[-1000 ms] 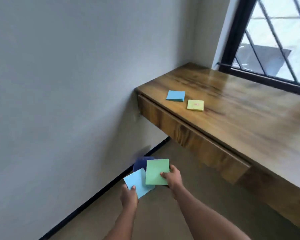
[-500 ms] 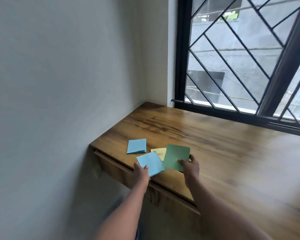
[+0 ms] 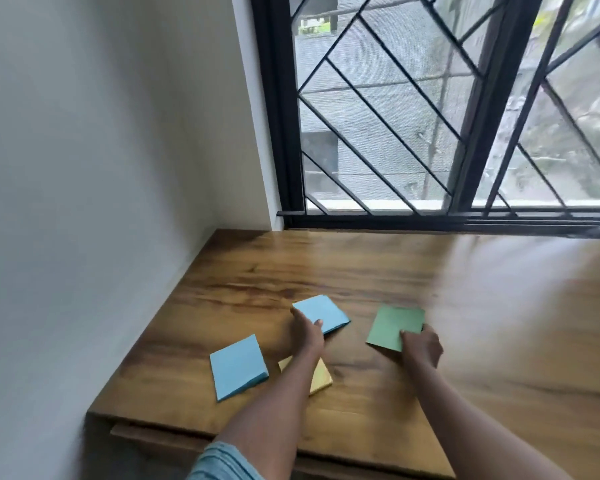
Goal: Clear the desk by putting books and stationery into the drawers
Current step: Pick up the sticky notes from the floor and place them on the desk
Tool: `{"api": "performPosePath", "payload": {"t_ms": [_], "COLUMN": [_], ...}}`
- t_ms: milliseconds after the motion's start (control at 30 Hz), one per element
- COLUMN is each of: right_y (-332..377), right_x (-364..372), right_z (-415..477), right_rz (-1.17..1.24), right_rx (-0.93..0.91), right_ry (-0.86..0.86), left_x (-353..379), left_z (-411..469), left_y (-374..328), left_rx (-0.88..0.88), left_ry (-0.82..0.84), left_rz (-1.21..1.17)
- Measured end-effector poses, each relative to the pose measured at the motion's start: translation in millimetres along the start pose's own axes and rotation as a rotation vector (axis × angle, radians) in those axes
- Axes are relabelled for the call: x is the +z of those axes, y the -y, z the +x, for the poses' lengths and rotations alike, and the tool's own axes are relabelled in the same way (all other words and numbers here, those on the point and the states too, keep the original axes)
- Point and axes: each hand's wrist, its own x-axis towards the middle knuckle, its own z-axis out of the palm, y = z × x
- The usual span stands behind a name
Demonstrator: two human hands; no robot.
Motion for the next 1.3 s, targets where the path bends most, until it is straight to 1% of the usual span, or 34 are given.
{"api": "performPosePath", "payload": {"t_ms": [133, 233, 300, 367, 400, 467, 500, 533, 600, 700, 767, 800, 833, 900, 933, 1000, 1033, 1100, 1167, 1300], "right_y": [4.0, 3.4, -1.6, -11.1, -16.8, -27.4, -33.2, -39.1, -54.6, -85.3, -111.2, -124.8, -138.5, -163.7, -170.5, -174.5, -171.3, -166.7, -165.0, -159.8], "right_x": [6.5, 7.8, 6.9, 5.8, 4.6, 3.5, 3.7, 4.1, 3.3, 4.1, 4.1, 3.9, 4.8, 4.8, 3.4, 1.4, 0.5, 1.8, 4.0, 0.3], "right_z": [-9.8, -24.6, -34.6, -43.5, -49.4, -63.8, -71.9, -80.1, -103.1, -143.4, -166.0, -177.0, -184.4, -192.5, -196.6, -202.5, -204.9, -209.6, -213.9, -223.6], "right_rz": [-0.088, -0.223, -0.340, -0.425, -0.457, -0.496, -0.509, -0.519, -0.556, -0.599, -0.659, -0.709, -0.746, -0.834, -0.872, -0.930, -0.951, -0.961, -0.960, -0.963], "right_rx": [0.021, 0.008, -0.049, -0.112, -0.139, -0.207, -0.249, -0.296, -0.425, -0.743, -0.895, -0.937, -0.950, -1.007, -1.032, -1.056, -1.035, -0.976, -0.961, -0.906], "right_ry": [-0.072, -0.089, -0.093, -0.102, -0.093, -0.082, -0.082, -0.085, -0.069, -0.040, 0.041, 0.107, 0.179, 0.245, 0.256, 0.241, 0.243, 0.227, 0.204, 0.194], "left_x": [-6.6, -10.5, -13.3, -16.5, -19.5, -23.8, -26.1, -28.4, -31.0, -34.8, -27.4, -29.2, -32.3, -37.2, -37.2, -34.3, -33.4, -34.5, -36.2, -42.4], "left_z": [9.8, 9.6, 4.2, -6.9, -14.6, -26.4, -32.3, -38.0, -53.7, -84.6, -102.6, -117.7, -129.7, -139.8, -139.8, -138.1, -138.7, -145.1, -153.3, -167.6], "left_y": [0.3, 8.8, 16.7, 27.8, 33.8, 47.2, 55.6, 64.3, 88.5, 129.5, 159.0, 167.9, 175.1, 192.5, 199.9, 206.0, 207.1, 208.5, 208.8, 200.8], "left_rx": [0.082, 0.239, 0.352, 0.482, 0.552, 0.704, 0.736, 0.748, 0.747, 0.791, 0.784, 0.767, 0.745, 0.714, 0.757, 0.770, 0.767, 0.701, 0.654, 0.639], "left_ry": [-0.006, -0.051, -0.097, -0.107, -0.111, -0.174, -0.179, -0.178, -0.117, -0.039, -0.018, -0.005, 0.023, 0.075, 0.076, 0.072, 0.064, 0.091, 0.088, 0.070], "left_rz": [0.074, 0.140, 0.157, 0.178, 0.188, 0.217, 0.244, 0.303, 0.414, 0.520, 0.602, 0.638, 0.649, 0.683, 0.708, 0.739, 0.746, 0.718, 0.719, 0.791]}}
